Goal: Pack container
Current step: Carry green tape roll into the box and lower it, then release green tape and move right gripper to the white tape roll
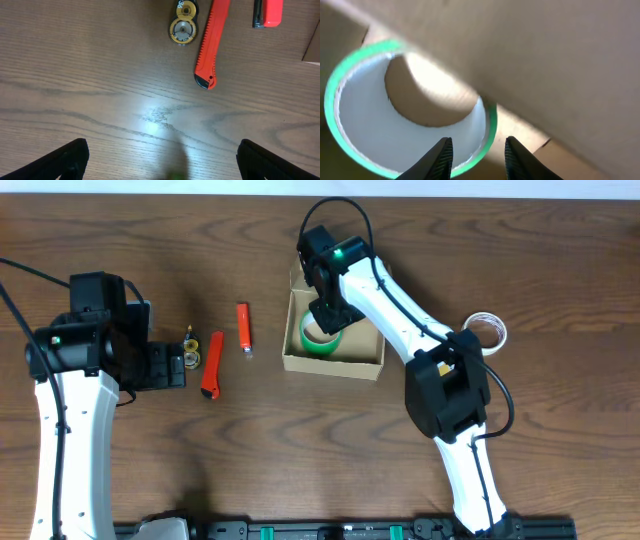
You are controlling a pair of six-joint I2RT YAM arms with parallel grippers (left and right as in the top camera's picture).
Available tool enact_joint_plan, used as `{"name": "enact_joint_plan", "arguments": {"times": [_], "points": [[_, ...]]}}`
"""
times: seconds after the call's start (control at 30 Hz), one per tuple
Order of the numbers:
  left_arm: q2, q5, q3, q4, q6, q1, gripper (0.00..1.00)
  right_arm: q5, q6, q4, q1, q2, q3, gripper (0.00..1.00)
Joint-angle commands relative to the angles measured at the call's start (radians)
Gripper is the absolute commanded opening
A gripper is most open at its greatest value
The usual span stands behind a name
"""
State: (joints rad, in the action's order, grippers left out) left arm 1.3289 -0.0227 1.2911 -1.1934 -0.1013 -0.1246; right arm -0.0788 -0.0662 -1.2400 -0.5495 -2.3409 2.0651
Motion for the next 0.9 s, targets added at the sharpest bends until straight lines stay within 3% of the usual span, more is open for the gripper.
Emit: {"name": "enact_joint_plan", "arguments": {"times": [0.0, 0.27, 0.57, 0.7, 0.87], "points": [[0.007, 0.000, 0.019, -0.003, 0.012, -0.006, 0.95, 0.000, 0.002, -0.002, -0.019, 0.028, 0.001, 0.35], [0.007, 0.000, 0.019, -0.003, 0.012, -0.006, 0.95, -0.007, 0.004, -0.022, -0.034, 0.194, 0.087, 0.38], [0.007, 0.000, 0.019, -0.003, 0.012, -0.006, 0.95, -0.224, 0.005, -0.064, 0.003, 0.367, 0.130, 0.43], [0.007, 0.000, 0.019, -0.003, 0.012, -0.006, 0.95, -0.181, 0.000, -0.107, 0.108, 0.395, 0.130, 0.44], [0.007, 0.000, 0.019, -0.003, 0.012, -0.006, 0.95, -0.118, -0.037, -0.105, 0.343, 0.398, 0.120, 0.43]]}}
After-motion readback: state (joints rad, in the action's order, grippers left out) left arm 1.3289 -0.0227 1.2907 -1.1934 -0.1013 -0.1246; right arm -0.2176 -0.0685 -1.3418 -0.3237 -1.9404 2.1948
